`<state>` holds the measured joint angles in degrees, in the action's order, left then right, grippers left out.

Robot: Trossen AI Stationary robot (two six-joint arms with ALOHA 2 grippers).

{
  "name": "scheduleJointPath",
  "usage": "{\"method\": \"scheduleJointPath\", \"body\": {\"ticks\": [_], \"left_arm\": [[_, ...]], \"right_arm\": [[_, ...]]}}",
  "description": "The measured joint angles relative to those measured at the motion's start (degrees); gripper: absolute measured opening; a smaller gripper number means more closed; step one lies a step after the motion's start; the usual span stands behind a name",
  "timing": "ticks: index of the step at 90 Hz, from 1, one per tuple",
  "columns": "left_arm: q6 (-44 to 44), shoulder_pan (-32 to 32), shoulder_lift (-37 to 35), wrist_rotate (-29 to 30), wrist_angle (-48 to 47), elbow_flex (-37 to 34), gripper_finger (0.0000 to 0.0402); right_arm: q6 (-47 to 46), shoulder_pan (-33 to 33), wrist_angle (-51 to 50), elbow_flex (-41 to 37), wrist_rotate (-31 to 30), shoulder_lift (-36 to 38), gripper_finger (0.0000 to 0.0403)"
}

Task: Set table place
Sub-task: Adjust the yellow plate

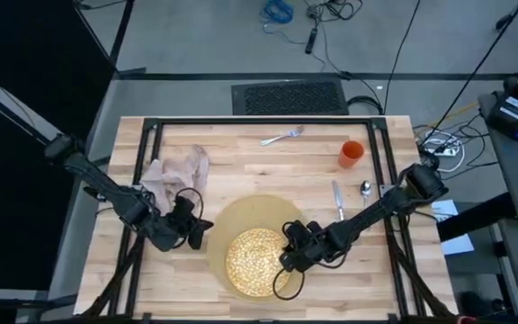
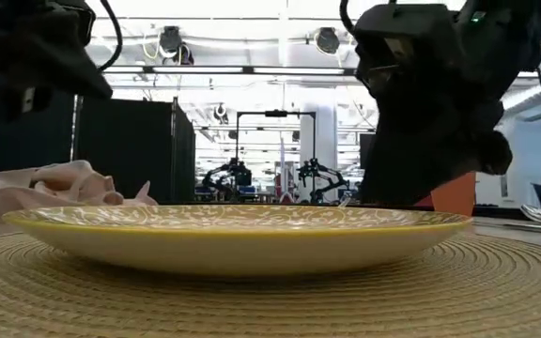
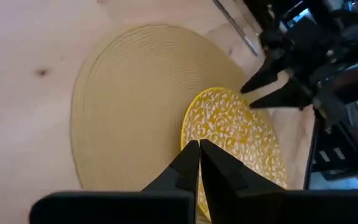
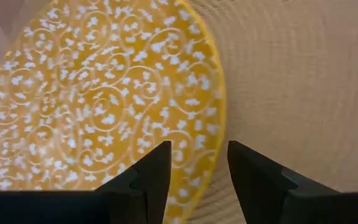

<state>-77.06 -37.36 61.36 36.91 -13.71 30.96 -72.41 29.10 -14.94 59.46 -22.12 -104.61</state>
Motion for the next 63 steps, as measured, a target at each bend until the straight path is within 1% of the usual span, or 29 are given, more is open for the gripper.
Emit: {"method": "scheduleJointPath", "body": {"ticks": [15, 28, 40, 57, 63], "left_arm": [[0.97, 0.00, 0.00, -0.31, 0.06, 0.00, 0.0000], [1.08, 0.00, 0.02, -0.42, -0.02, 0.00, 0.0000], [1.39, 0.00, 0.02, -0.48, -0.01, 0.00, 0.0000], [1.49, 0.00, 0.02, -0.71, -0.03, 0.00, 0.0000], [2.09, 0.00, 0.02, -0.80, -0.04, 0.00, 0.0000]], "right_arm": [[-0.45, 0.00, 0.24, 0.00, 0.06, -0.45, 0.0142], [-0.66, 0.00, 0.23, 0.00, 0.04, -0.47, 0.0122], [-0.71, 0.00, 0.20, 0.00, 0.31, -0.49, 0.0085], [-1.01, -0.02, 0.79, 0.04, 1.66, -1.80, 0.0016], [-1.06, -0.09, 1.32, 0.17, 1.79, -2.15, 0.0007]]}}
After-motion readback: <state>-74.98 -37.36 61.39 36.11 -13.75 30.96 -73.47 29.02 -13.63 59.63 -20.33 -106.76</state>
